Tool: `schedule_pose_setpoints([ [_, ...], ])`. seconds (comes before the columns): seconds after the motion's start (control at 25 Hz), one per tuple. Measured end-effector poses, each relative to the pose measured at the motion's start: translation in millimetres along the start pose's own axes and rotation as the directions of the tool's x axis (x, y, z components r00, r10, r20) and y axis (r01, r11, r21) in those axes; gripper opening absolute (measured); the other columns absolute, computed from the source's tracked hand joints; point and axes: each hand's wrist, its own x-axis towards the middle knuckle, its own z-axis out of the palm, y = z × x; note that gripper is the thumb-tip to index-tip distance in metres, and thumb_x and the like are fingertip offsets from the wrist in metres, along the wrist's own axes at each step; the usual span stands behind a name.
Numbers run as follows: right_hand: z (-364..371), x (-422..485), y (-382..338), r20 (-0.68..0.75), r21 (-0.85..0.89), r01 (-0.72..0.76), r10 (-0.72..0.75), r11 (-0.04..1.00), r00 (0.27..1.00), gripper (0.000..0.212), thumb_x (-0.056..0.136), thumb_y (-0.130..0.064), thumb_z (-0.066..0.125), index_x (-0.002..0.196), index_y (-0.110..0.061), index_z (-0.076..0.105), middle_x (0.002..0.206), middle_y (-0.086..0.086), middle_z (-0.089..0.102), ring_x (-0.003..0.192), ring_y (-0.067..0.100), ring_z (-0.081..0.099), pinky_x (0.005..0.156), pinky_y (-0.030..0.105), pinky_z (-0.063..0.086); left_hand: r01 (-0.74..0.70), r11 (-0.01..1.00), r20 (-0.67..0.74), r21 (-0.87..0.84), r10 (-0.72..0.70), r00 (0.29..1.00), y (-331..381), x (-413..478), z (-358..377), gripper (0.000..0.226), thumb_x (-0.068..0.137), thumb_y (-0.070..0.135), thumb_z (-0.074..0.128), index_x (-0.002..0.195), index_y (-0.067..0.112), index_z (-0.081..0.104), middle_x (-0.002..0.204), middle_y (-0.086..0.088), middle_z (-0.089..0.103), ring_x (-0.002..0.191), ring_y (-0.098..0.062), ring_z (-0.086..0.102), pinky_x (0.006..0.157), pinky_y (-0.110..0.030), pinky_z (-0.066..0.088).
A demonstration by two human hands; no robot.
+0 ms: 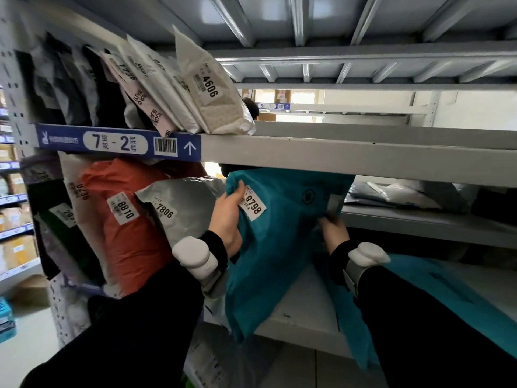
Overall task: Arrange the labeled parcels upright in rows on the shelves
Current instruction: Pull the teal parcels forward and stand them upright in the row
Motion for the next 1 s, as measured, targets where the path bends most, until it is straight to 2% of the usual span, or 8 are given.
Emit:
schedule_pose_setpoints([
  [0.08, 18, -4, 2, 0.051, 0.011, 0.003, -0.003, 1.000, 0.999, 0.053, 0.063, -0.041, 0.056, 0.110, -0.015, 0.056, 0.110, 0.019, 0.061, 0.102, 0.030, 0.057, 0.097, 0.043, 0.043, -0.008, 1.000, -0.037, -0.013, 0.007, 0.999, 7, 2, -11, 0.035, 0.096, 0.029, 0.054, 0.121, 0.005, 0.059, 0.118, -0.019, 0.066, 0.109, -0.035, 0.063, 0.095, -0.049, 0.052],
  [0.16, 34, -23, -8, 0.110, -0.010, 0.007, -0.006, 1.000, 0.994, 0.047, 0.084, -0.036, 0.054, 0.127, -0.017, 0.050, 0.127, 0.011, 0.055, 0.122, 0.028, 0.050, 0.110, 0.044, 0.036, -0.012, 1.000, -0.066, -0.022, 0.011, 0.998, 12, 5, -21, 0.041, 0.097, 0.029, 0.053, 0.127, 0.002, 0.056, 0.125, -0.021, 0.063, 0.115, -0.037, 0.061, 0.096, -0.050, 0.051],
  [0.32, 59, -35, -13, 0.208, -0.015, -0.017, 0.020, 1.000, 0.978, 0.052, 0.095, -0.034, 0.044, 0.144, -0.020, 0.032, 0.148, 0.006, 0.039, 0.136, 0.028, 0.039, 0.115, 0.043, 0.031, -0.043, 0.998, -0.114, -0.034, 0.039, 0.993, 21, 6, -40, 0.043, 0.097, 0.031, 0.052, 0.129, 0.003, 0.055, 0.126, -0.022, 0.063, 0.116, -0.037, 0.061, 0.093, -0.048, 0.053],
  [0.48, 87, -36, -2, 0.274, -0.050, -0.017, 0.030, 0.999, 0.961, 0.055, 0.093, -0.035, 0.048, 0.143, -0.022, 0.032, 0.148, 0.008, 0.040, 0.133, 0.030, 0.042, 0.113, 0.042, 0.034, -0.107, 0.994, -0.151, -0.008, 0.105, 0.983, 30, 7, -61, 0.041, 0.097, 0.029, 0.052, 0.129, 0.003, 0.054, 0.126, -0.020, 0.064, 0.114, -0.033, 0.063, 0.097, -0.047, 0.051],
  [0.64, 108, -42, 3, 0.335, -0.119, -0.033, 0.072, 0.992, 0.940, 0.059, 0.092, -0.037, 0.049, 0.145, -0.020, 0.029, 0.150, 0.006, 0.037, 0.136, 0.030, 0.038, 0.113, 0.039, 0.033, -0.155, 0.988, -0.162, 0.017, 0.156, 0.974, 36, 0, -75, 0.029, 0.099, 0.024, 0.049, 0.119, 0.007, 0.061, 0.108, -0.010, 0.071, 0.091, -0.020, 0.072, 0.078, -0.033, 0.060],
  [0.8, 129, -46, 10, 0.386, -0.171, -0.030, 0.095, 0.985, 0.917, 0.059, 0.091, -0.036, 0.051, 0.144, -0.017, 0.033, 0.148, 0.007, 0.040, 0.134, 0.028, 0.041, 0.112, 0.035, 0.035, -0.142, 0.988, -0.211, 0.054, 0.151, 0.966, 40, -5, -94, 0.037, 0.099, 0.026, 0.048, 0.127, 0.004, 0.057, 0.119, -0.015, 0.068, 0.101, -0.025, 0.067, 0.088, -0.037, 0.055],
  [0.92, 146, -49, 17, 0.414, -0.270, 0.008, 0.109, 0.963, 0.904, 0.056, 0.090, -0.036, 0.051, 0.141, -0.014, 0.038, 0.146, 0.008, 0.044, 0.133, 0.028, 0.043, 0.108, 0.030, 0.034, -0.131, 0.988, -0.245, 0.081, 0.148, 0.958, 40, -9, -110, 0.037, 0.100, 0.027, 0.046, 0.127, 0.004, 0.057, 0.117, -0.014, 0.069, 0.095, -0.023, 0.069, 0.079, -0.033, 0.058],
  [1.0, 152, -50, 17, 0.405, -0.347, 0.052, 0.099, 0.936, 0.909, 0.056, 0.091, -0.036, 0.051, 0.140, -0.013, 0.039, 0.146, 0.010, 0.043, 0.134, 0.029, 0.042, 0.108, 0.029, 0.034, -0.122, 0.990, -0.261, 0.076, 0.138, 0.955, 39, -12, -118, 0.037, 0.099, 0.028, 0.048, 0.127, 0.005, 0.057, 0.116, -0.014, 0.069, 0.097, -0.024, 0.069, 0.081, -0.036, 0.057],
])
